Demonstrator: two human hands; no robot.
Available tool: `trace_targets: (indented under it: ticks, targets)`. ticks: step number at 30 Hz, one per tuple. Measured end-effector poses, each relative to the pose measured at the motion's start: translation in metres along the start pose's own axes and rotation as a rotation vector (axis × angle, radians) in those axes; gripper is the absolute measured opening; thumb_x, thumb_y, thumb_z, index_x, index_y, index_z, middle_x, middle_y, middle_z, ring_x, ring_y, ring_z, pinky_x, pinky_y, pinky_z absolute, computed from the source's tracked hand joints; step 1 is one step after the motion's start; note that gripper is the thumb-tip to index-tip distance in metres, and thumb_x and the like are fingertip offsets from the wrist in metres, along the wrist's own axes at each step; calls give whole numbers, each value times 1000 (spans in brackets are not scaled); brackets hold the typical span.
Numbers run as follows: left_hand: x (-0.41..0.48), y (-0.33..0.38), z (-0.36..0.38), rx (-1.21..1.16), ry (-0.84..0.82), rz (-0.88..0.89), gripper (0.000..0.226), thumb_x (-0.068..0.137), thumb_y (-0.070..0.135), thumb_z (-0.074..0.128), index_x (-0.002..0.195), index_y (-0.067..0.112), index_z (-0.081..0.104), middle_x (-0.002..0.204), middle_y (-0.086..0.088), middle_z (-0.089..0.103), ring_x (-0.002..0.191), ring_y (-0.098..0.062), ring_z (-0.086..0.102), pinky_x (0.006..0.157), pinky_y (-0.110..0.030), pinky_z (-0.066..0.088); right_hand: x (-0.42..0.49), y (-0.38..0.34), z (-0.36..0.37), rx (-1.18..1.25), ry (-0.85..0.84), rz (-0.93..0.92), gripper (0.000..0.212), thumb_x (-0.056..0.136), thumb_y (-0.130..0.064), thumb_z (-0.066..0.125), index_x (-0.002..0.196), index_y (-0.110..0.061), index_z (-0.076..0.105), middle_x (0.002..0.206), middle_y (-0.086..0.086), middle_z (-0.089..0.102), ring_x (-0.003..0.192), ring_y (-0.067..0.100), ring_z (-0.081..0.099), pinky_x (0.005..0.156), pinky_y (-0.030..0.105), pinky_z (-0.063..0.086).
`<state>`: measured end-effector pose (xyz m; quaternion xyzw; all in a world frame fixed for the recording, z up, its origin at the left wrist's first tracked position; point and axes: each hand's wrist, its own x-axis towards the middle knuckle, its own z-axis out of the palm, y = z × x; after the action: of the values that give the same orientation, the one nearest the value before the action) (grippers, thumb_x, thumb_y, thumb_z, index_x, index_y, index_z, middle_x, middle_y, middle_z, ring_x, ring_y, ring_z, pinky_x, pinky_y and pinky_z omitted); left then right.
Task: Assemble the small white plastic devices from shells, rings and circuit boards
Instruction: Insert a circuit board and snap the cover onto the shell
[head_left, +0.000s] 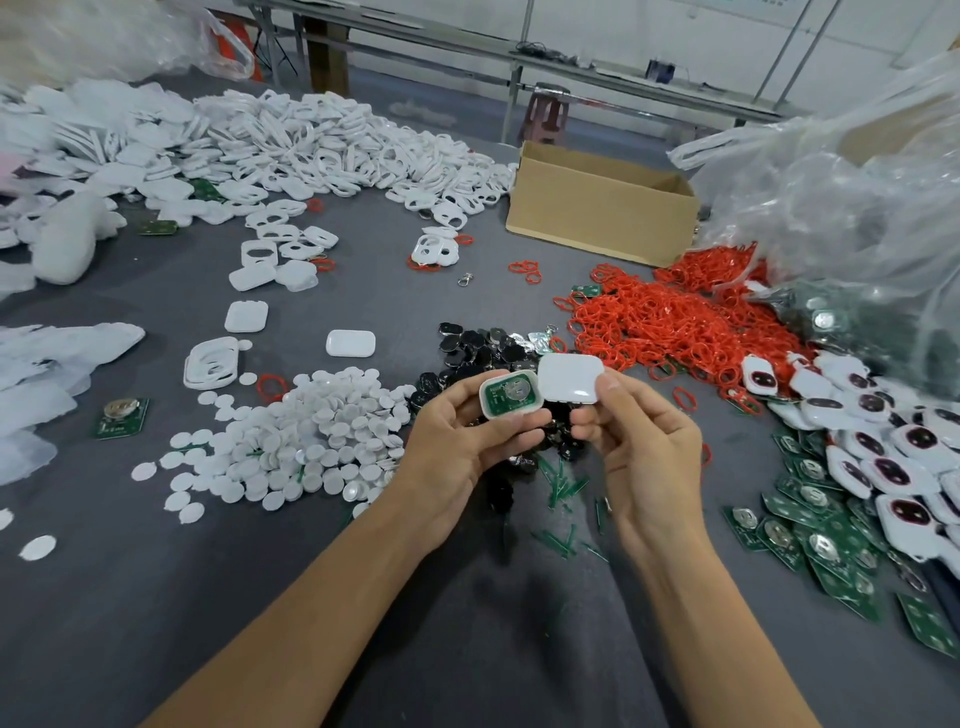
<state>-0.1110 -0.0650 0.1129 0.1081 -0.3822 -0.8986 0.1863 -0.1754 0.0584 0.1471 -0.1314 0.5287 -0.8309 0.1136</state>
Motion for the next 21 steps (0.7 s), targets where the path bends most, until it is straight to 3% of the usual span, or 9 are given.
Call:
trace_targets:
  ticks: [5, 9, 11, 13, 15, 18, 21]
  targets:
    - [-2, -1, 2, 38, -12, 4, 51, 65, -5, 69, 115, 1, 59, 94, -11, 75, 82, -25, 74, 66, -25, 59, 0, 4, -1, -86, -23, -24, 16, 90, 1, 57, 100, 1, 68, 65, 6, 68, 52, 10, 59, 53, 18, 49]
    - [-3, -3, 0, 83, 16, 21, 41, 80, -15, 63, 117, 3, 58, 100, -11, 74, 88, -28, 74, 68, -26, 59, 7, 4, -13, -172, 118, -15, 20, 86, 3, 56, 86, -6, 73, 48, -2, 55, 42, 8, 46, 43, 16, 38]
    - [-2, -4, -1, 138, 50, 50, 39, 84, -15, 61, 117, 5, 59, 103, -12, 73, 90, -29, 73, 70, -28, 59, 11, 5, -22, -281, 156, 52, 24, 81, 3, 56, 74, -9, 75, 48, 1, 53, 41, 8, 42, 40, 15, 33]
    - [-2, -4, -2, 166, 77, 66, 38, 85, -15, 61, 117, 6, 58, 107, -14, 71, 91, -29, 73, 71, -28, 59, 14, 8, -29, -410, 88, 162, 24, 80, 2, 56, 71, -9, 75, 51, 5, 54, 43, 10, 42, 40, 17, 33]
    - [-2, -4, -2, 178, 82, 69, 39, 85, -15, 60, 118, 6, 58, 108, -15, 71, 90, -29, 73, 71, -29, 60, 17, 13, -34, -706, 0, 181, 24, 82, -2, 58, 71, -13, 76, 58, 3, 61, 52, 14, 47, 47, 21, 36]
    - [-3, -4, -2, 217, 72, 72, 38, 84, -15, 62, 116, 6, 59, 105, -13, 72, 88, -29, 74, 73, -30, 60, 17, 13, -36, -1225, 3, -147, 18, 80, -10, 66, 78, -25, 76, 82, -2, 67, 73, 5, 57, 65, 16, 38]
    - [-5, -3, 2, 254, 50, 56, 40, 81, -15, 66, 115, 5, 60, 105, -14, 72, 87, -29, 74, 72, -29, 61, 14, 4, -29, -1136, -35, -496, 14, 79, -9, 73, 86, -21, 76, 86, -4, 58, 77, -7, 52, 69, 3, 34]
